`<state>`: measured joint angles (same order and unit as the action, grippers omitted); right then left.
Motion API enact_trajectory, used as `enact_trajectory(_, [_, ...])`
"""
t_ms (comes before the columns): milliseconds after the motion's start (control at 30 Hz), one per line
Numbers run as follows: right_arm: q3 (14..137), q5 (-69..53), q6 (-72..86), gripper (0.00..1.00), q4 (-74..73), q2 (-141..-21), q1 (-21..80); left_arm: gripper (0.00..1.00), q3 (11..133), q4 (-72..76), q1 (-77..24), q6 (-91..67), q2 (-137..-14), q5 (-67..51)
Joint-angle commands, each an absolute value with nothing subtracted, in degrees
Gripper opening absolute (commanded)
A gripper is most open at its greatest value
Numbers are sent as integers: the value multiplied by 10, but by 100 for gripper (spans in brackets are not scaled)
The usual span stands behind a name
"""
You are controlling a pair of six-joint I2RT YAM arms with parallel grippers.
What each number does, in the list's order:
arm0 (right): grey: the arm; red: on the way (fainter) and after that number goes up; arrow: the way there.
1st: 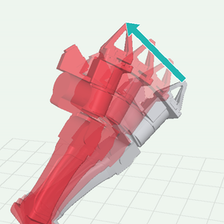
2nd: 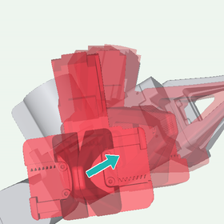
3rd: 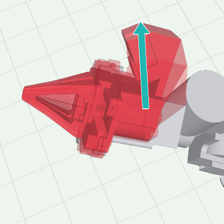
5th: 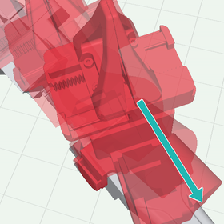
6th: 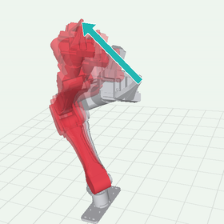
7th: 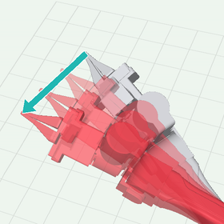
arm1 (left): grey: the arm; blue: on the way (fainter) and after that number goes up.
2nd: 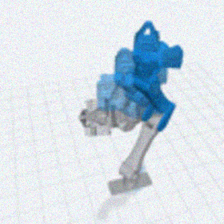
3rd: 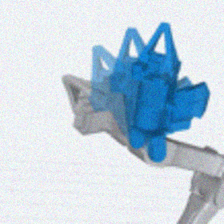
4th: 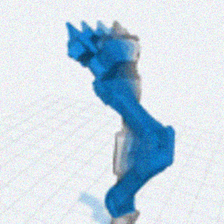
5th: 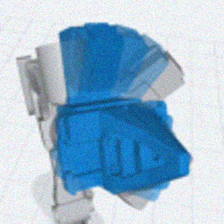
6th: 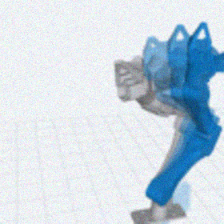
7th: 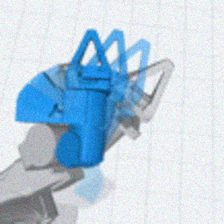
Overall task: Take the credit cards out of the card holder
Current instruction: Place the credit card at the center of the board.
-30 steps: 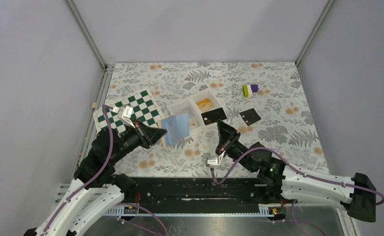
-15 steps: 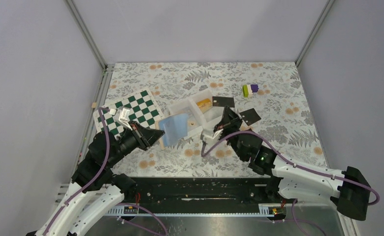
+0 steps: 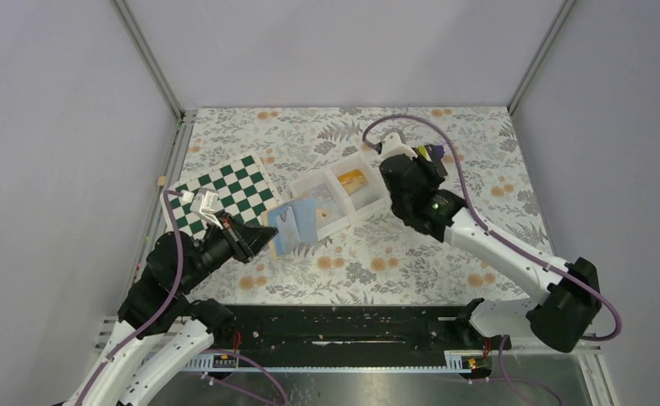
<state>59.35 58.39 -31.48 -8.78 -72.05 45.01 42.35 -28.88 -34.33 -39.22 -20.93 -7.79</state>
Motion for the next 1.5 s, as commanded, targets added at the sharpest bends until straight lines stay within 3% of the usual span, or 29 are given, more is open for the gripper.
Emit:
enact_trajectory(0, [717, 632, 20, 0, -420, -793, 400, 0, 454, -282, -340, -379, -192, -60])
enact_trajectory(500, [1034, 649, 488, 0, -870, -1126, 353, 0, 445, -294, -340, -393, -169, -68])
enact_trajectory(733, [1022, 634, 480, 0, -831, -1133, 352, 0, 441, -301, -340, -393, -162, -59])
enact_trajectory(867, [949, 670, 330, 0, -674, -1099, 352, 0, 448, -308, -340, -389, -160, -57])
enact_trajectory(967, [822, 691, 69, 0, -402, -1028, 352, 0, 450, -308, -340, -388, -160, -61])
enact_trajectory(1100, [600, 544, -247, 0, 29, -873, 351, 0, 443, -305, -340, -390, -157, -72])
enact_trajectory(1167, [524, 469, -343, 0, 146, -826, 351, 0, 435, -297, -341, -391, -151, -76])
enact_trajectory(1267, [471, 433, -430, 0, 251, -795, 349, 0, 421, -287, -341, -396, -145, -89])
enact_trajectory(1467, [430, 268, -468, 0, 238, -764, 334, 0, 427, -294, -340, -401, -133, -122])
